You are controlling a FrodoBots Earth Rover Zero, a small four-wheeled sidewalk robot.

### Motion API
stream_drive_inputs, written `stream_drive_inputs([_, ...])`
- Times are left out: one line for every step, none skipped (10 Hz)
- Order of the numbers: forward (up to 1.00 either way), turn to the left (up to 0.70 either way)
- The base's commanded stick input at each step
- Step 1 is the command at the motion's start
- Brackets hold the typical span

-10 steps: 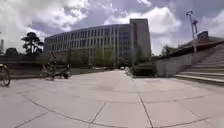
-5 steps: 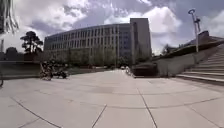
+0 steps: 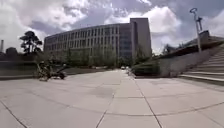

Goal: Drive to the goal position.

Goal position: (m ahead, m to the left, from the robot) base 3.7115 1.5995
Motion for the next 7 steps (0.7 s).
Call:
stream_drive_inputs([0.50, 0.00])
stream_drive_inputs([0.50, 0.00])
stream_drive_inputs([0.50, 0.00])
stream_drive_inputs([0.50, 0.00])
stream_drive_inputs([0.50, 0.00])
stream_drive_inputs([0.50, 0.00])
stream_drive_inputs([0.50, 0.00])
